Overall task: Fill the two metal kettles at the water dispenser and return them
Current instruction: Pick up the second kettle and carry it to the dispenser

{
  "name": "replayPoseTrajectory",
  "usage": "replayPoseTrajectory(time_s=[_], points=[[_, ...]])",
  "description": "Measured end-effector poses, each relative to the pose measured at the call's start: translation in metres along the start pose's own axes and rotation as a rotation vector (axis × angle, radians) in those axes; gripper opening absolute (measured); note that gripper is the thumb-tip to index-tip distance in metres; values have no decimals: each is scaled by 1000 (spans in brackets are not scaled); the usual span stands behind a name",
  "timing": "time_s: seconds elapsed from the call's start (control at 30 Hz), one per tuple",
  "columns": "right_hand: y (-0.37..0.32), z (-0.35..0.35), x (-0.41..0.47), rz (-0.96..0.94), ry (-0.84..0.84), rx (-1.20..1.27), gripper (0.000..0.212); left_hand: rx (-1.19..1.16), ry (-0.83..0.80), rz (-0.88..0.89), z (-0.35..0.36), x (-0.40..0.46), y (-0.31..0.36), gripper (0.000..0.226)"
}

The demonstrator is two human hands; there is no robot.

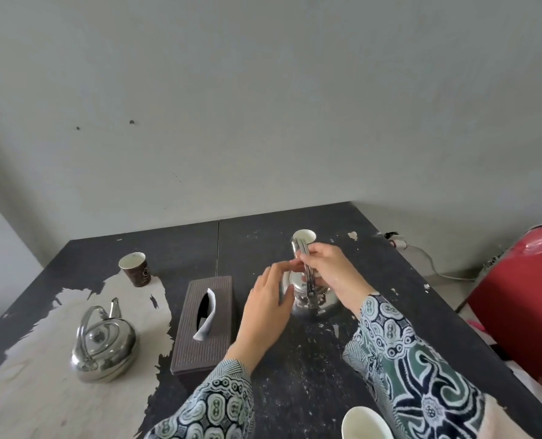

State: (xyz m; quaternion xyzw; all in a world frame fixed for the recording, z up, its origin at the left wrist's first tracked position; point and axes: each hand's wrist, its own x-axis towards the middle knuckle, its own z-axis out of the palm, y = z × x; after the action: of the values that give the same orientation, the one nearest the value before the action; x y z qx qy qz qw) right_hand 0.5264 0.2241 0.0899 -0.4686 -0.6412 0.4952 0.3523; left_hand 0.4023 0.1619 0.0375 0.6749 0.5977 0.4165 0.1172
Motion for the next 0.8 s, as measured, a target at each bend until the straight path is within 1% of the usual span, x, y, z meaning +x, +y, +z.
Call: replayPoseTrajectory(time_s=[0.13, 0.23, 0.33, 0.47, 0.57, 0.67, 0.8], points=[[-51, 7, -27, -81, -104, -27, 12, 91, 84, 117, -45, -12, 23, 38], [-84, 18, -53, -115, -204, -29, 14, 152, 118, 121, -78, -31, 39, 52], [-114, 40, -84, -146, -349, -11, 17, 228, 128, 113, -117, -63, 50, 65], [-141, 80, -122, -173, -548, -24, 23, 388, 147, 179, -169, -113, 44, 72], [-152, 114, -143, -188, -664, -15, 21, 483, 183, 214, -201, -150, 34, 75], [-162, 163, -167, -182, -757, 31, 18, 551, 172, 176, -243, -195, 20, 79], [-173, 237, -199, -221, -833, -26, 24, 619, 158, 72, -303, -257, 0, 81]])
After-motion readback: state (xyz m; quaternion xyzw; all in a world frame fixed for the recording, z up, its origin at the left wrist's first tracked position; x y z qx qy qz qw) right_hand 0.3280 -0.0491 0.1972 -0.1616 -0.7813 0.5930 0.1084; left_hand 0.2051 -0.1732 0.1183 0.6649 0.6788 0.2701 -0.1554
